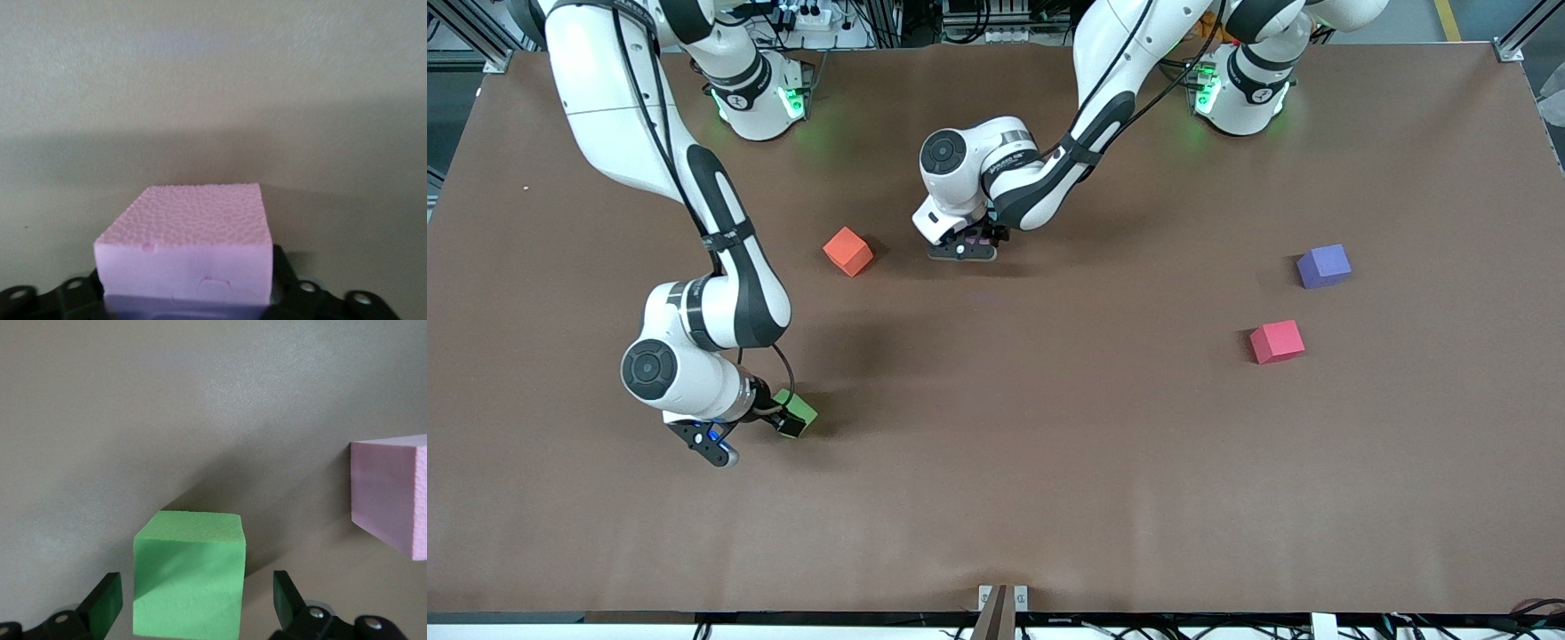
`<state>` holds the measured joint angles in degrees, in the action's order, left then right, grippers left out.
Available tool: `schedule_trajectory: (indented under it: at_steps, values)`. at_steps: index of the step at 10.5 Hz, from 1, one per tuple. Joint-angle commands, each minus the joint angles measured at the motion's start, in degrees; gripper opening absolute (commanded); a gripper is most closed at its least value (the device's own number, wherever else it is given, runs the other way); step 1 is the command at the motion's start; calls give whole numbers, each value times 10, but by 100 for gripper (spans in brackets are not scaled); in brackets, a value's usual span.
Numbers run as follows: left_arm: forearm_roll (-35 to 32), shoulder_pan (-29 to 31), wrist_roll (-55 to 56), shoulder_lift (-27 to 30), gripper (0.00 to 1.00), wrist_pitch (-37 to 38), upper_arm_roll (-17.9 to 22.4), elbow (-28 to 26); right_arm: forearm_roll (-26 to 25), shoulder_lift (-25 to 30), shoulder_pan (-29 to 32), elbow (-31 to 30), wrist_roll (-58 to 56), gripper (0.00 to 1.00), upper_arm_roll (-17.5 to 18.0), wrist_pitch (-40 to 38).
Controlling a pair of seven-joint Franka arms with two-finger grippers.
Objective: Arrange blocks into number 1
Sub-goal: 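Place the pink cube while the right gripper grasps the green cube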
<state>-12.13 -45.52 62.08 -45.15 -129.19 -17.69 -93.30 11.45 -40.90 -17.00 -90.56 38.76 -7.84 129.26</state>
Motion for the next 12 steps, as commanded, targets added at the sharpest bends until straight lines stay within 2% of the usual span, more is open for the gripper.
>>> schedule_trajectory:
  at_steps: [1,2,4,6,8,9,12]
  values:
    - [-3,4,15,27,100,11,1,-3,12,-14,-15,0,6,100,-12,20]
    - [-2,5,15,43,100,18,4,-2,12,-15,-15,0,6,100,-12,23]
    - [-2,17,29,80,100,21,5,0,12,-15,-15,0,6,70,-12,22]
    - [-2,31,30,115,100,29,5,0,12,-15,-15,0,7,50,-13,22]
    - [-2,67,30,144,100,49,5,0,12,-9,-23,2,7,50,-17,19]
    - [-2,102,31,155,100,64,5,0,12,0,-44,1,6,50,-31,16]
    - [-3,226,22,183,100,91,5,0,4,58,-146,-26,7,52,-83,13]
